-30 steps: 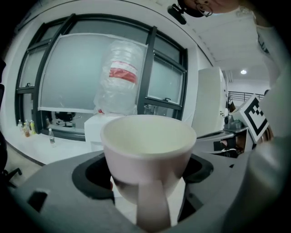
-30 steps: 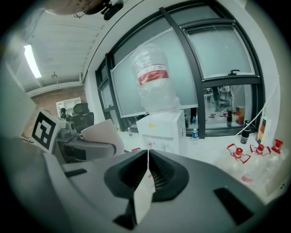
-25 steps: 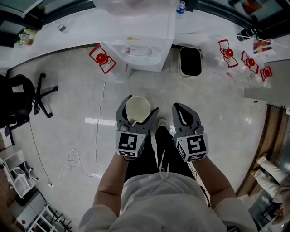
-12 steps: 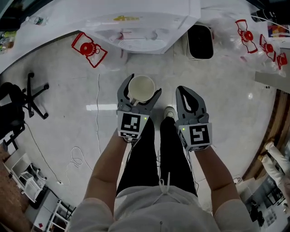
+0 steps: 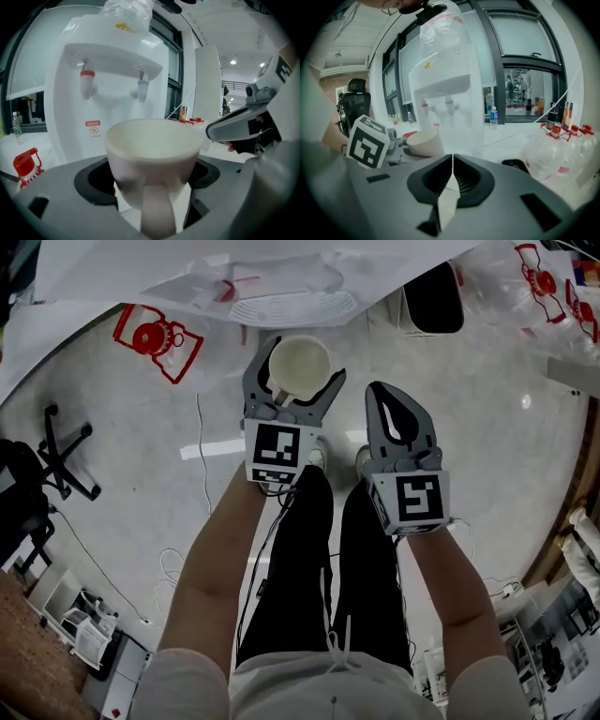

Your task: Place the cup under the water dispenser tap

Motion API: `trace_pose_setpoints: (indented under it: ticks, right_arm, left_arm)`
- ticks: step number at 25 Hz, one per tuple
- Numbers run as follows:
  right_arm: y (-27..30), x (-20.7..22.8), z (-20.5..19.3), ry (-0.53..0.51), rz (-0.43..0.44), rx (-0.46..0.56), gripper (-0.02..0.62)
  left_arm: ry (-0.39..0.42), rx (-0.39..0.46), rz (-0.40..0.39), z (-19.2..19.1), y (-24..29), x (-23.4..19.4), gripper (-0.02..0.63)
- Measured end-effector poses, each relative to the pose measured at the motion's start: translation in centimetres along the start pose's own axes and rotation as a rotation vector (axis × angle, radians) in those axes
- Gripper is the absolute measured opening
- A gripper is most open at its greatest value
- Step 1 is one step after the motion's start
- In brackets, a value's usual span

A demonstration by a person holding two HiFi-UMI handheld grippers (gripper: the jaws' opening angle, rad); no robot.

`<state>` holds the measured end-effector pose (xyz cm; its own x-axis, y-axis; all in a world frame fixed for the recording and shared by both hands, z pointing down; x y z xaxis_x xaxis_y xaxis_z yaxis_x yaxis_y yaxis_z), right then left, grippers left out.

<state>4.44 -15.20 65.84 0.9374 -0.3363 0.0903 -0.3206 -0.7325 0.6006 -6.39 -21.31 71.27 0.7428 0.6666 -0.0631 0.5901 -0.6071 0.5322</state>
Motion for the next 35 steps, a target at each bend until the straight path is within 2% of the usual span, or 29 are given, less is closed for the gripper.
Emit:
trace_pose_setpoints:
  ticks: [3,10,16,22,30,35]
  right_arm:
    - [1.2,0.6,-0.1,0.02,-0.023,0.004,0.029]
    - [1.2,2.0,-1.2,0.066,-0.064,-0.021,0.029]
    - [1.1,3.2,-1.9,0.099,-0.091,-0.039,0.029]
    - [1.2,3.8,-1.8,0.107,-0.098,-0.036,0.029]
    - [1.4,3.3,-1.9,0.11,-0.079,-0.04,0.029]
    - [1.3,3.2,-2.1,0.118,-0.071,-0.042,0.029]
  left_arm:
    - [-0.025,0.007,-0.001,-0.2,2.3,-1.3,0.454]
    - [-0.001,0.055,0.029,1.3,7.2,-3.0,0.454]
    - [0.009,0.033,0.042,0.6,9.5,-3.1,0.454]
    - [0.044,0.037,0.079,0.2,10.2,-3.5,0.454]
    - [0.042,0.055,0.098,0.3,10.3,-3.6,0.454]
    - [0.039,0.061,0.178,-0.3,9.9,-3.8,0.469]
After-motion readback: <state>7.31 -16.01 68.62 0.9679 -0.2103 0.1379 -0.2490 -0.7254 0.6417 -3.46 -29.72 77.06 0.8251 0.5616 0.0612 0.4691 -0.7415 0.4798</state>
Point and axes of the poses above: the fingertips, and each gripper's own axes: y forward along the fingers, x to its right, z out of its top, the point moved 4 cm from there along -y, backward along the fingers, and after that the axes turned 7 degrees about -x, right-handed, at the moved point
